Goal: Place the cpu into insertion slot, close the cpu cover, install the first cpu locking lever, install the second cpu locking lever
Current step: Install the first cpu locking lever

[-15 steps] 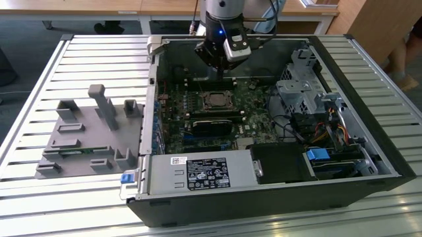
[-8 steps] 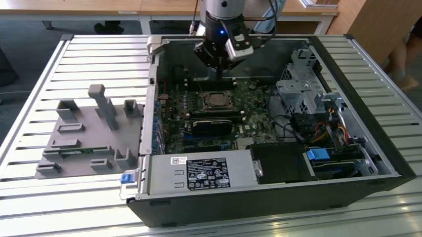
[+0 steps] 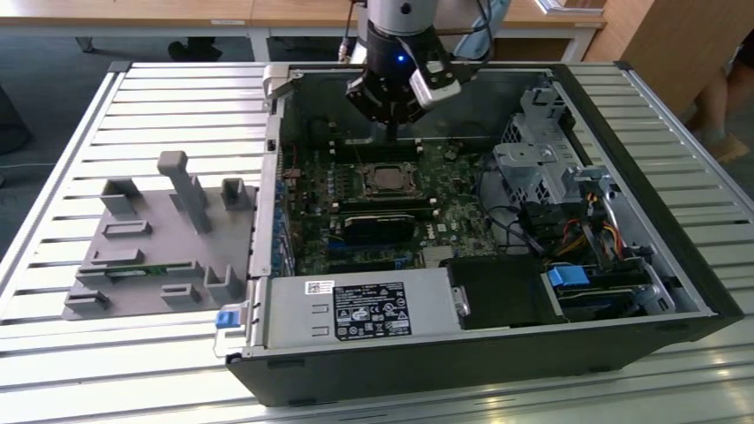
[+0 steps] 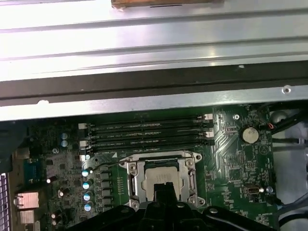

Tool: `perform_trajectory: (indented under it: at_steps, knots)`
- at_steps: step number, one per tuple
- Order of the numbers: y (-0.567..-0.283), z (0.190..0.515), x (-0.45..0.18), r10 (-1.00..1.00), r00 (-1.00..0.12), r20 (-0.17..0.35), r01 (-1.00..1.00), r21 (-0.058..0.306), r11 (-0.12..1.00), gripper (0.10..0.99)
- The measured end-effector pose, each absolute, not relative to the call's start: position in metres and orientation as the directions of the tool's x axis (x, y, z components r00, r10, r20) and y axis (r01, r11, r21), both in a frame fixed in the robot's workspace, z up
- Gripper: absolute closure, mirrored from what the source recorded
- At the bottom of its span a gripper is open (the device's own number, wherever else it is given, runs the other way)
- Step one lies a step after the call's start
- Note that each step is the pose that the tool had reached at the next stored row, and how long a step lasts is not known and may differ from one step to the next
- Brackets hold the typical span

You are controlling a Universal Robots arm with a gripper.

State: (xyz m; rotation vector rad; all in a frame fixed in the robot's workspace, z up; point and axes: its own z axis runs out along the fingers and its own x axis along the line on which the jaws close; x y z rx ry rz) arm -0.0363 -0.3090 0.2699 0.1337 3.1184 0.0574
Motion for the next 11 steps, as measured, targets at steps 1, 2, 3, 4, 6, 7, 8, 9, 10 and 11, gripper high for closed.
perform_trajectory:
  at_steps: [1, 2, 3, 4, 6, 7, 8, 9, 10, 11]
  knots:
    - [-0.3089, 0.2698, -0.0364, 0.073, -0.997, -0.018, 0.072, 0.038, 0.997, 0.980]
    - [-0.3089, 0.2698, -0.0365, 0.060, -0.998, -0.018, 0.059, 0.038, 0.998, 0.980]
    - [-0.3088, 0.2697, -0.0366, 0.047, -0.999, -0.018, 0.046, 0.038, 0.998, 0.980]
    - [-0.3088, 0.2697, -0.0369, 0.035, -0.999, -0.018, 0.034, 0.037, 0.999, 0.980]
    - [-0.3088, 0.2695, -0.0380, 0.020, -1.000, -0.018, 0.019, 0.038, 0.999, 0.980]
    - [-0.3088, 0.2694, -0.0390, 0.018, -1.000, -0.018, 0.017, 0.038, 0.999, 0.980]
    - [-0.3088, 0.2694, -0.0402, 0.018, -1.000, -0.018, 0.017, 0.038, 0.999, 0.980]
    - [-0.3088, 0.2693, -0.0412, 0.018, -1.000, -0.018, 0.017, 0.039, 0.999, 0.980]
    - [-0.3088, 0.2693, -0.0425, 0.018, -1.000, -0.018, 0.017, 0.039, 0.999, 0.980]
    - [-0.3088, 0.2691, -0.0447, 0.018, -1.000, -0.018, 0.017, 0.040, 0.999, 0.980]
